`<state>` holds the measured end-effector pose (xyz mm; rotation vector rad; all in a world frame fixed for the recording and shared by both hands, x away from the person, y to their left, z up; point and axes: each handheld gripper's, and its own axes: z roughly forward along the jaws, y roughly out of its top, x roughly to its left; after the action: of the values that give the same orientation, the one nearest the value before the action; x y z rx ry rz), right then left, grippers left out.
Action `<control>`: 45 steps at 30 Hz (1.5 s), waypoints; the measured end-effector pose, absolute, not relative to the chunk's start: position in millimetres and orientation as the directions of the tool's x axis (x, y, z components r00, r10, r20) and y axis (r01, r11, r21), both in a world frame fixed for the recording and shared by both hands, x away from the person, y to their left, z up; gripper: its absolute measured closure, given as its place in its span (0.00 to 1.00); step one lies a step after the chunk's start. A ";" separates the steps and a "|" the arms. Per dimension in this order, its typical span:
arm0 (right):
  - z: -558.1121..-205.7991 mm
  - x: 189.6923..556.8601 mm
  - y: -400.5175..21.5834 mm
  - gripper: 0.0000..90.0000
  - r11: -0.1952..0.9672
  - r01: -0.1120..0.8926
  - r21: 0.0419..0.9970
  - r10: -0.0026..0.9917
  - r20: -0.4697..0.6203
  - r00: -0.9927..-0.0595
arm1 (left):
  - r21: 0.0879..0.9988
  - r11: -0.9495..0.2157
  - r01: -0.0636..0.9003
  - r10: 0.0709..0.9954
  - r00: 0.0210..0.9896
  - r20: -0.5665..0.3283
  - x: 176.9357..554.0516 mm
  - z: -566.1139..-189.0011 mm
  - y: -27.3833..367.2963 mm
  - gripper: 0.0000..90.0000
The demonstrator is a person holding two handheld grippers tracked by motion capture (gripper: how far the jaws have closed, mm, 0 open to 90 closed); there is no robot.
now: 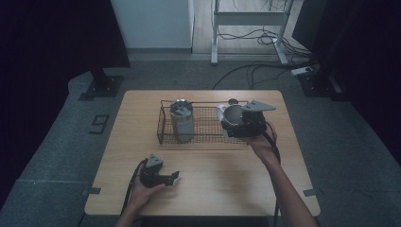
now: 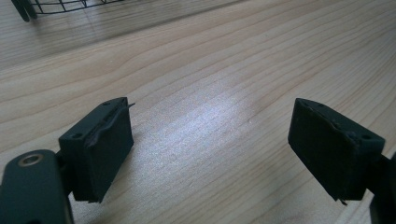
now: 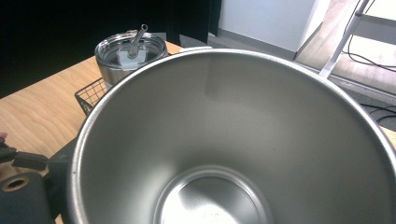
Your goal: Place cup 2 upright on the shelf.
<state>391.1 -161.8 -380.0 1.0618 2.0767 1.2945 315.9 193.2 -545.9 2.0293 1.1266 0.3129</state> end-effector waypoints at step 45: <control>-397.9 456.2 -151.5 0.07 0.242 0.434 0.868 0.841 0.035 -0.539 | 0.721 -0.315 0.616 0.805 0.576 -0.141 316.2 -546.3 191.8 0.16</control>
<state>456.2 -151.5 -397.9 1.1645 2.0787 1.2327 316.2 191.8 -546.3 2.0451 1.1312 0.3149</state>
